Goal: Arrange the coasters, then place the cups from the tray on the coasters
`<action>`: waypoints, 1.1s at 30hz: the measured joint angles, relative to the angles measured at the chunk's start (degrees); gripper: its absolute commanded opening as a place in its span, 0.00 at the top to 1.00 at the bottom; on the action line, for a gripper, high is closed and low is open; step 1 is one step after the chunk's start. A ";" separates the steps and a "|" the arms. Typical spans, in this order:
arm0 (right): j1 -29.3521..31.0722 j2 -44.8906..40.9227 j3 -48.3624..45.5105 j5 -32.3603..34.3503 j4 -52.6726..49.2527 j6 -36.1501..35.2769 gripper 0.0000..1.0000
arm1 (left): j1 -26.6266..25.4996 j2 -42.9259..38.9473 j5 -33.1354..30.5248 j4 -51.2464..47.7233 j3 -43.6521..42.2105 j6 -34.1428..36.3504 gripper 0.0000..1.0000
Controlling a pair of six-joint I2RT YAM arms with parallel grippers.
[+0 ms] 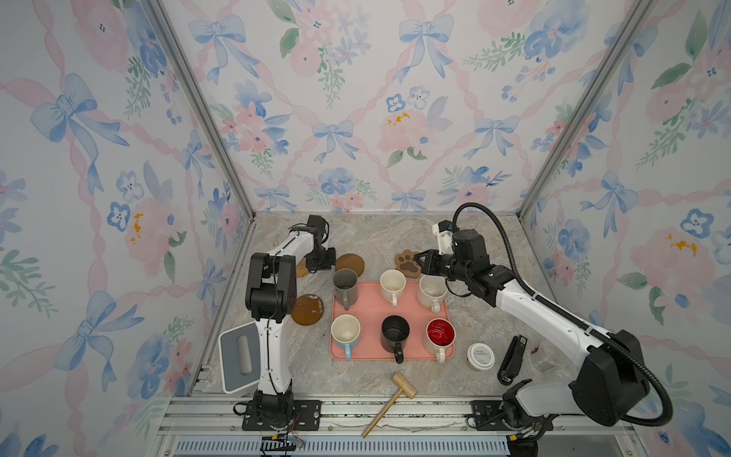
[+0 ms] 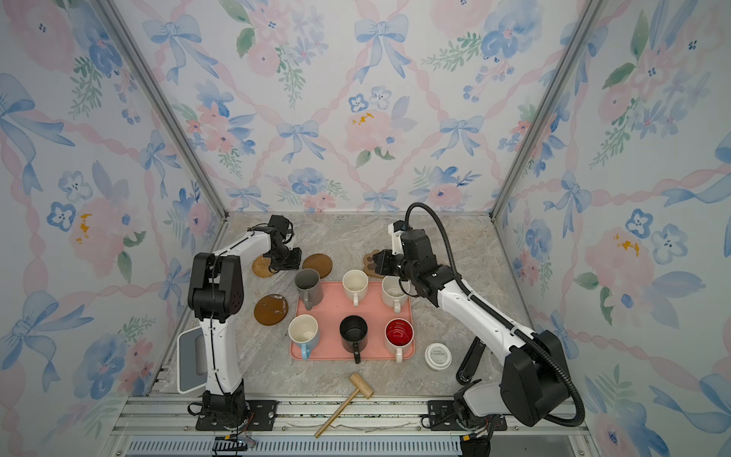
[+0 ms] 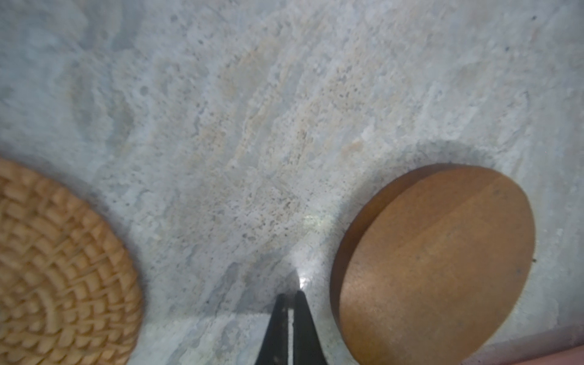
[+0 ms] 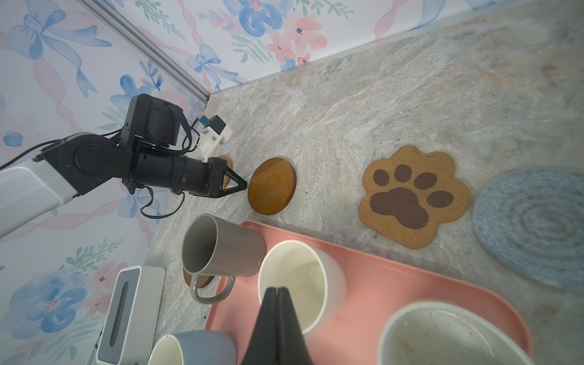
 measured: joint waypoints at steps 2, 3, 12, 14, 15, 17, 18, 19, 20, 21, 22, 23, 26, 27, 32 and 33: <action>-0.04 0.26 0.00 -0.17 0.02 0.00 1.00 | -0.07 0.09 0.33 0.00 0.11 0.00 1.00; -0.13 0.42 0.00 -0.37 0.02 0.00 1.00 | -0.11 0.11 0.44 -0.02 0.17 0.00 1.00; -0.31 0.83 0.00 -1.05 0.20 0.00 1.00 | -1.42 1.05 2.40 0.00 1.40 0.00 1.00; -0.33 0.83 0.00 -1.20 0.20 0.00 1.00 | -1.95 1.09 2.99 -0.02 1.40 0.00 1.00; -0.33 0.83 0.00 -1.22 0.20 0.00 1.00 | -2.14 1.09 3.26 -0.02 1.42 -0.02 1.00; -0.37 0.83 0.00 -1.25 0.20 0.00 1.00 | -2.51 1.25 3.58 -0.07 1.60 -0.02 1.00; -0.37 0.83 0.00 -1.22 0.20 0.00 1.00 | -2.69 1.29 3.74 -0.02 1.66 -0.02 1.00; -0.39 0.83 0.00 -1.22 0.20 0.00 1.00 | -2.73 1.38 3.89 -0.09 1.84 -0.02 1.00; -0.44 0.83 0.00 -1.25 0.20 0.00 1.00 | -2.97 1.62 3.89 -0.22 2.19 -0.02 1.00; -0.48 0.87 0.00 -1.27 0.20 0.00 1.00 | -3.04 1.77 3.96 -0.17 2.47 -0.02 1.00; -0.59 0.94 0.00 -1.29 0.20 0.00 1.00 | -3.19 2.01 4.11 -0.20 2.86 -0.02 1.00; -0.66 1.03 0.00 -1.27 0.20 0.00 1.00 | -3.34 2.27 4.24 -0.22 3.21 -0.02 1.00; -0.68 1.29 0.00 -1.29 0.20 0.00 1.00 | -3.69 2.89 4.57 -0.20 4.22 -0.07 1.00; -0.68 1.33 0.00 -1.33 0.22 0.00 1.00 | -3.78 2.97 4.63 -0.17 4.39 -0.07 1.00; -0.68 1.36 0.00 -1.42 0.20 0.00 1.00 | -4.55 3.72 4.96 -0.17 5.55 -0.46 1.00; -0.68 1.36 0.00 -1.42 0.20 0.00 1.00 | -4.63 3.82 5.03 -0.22 5.66 -0.50 1.00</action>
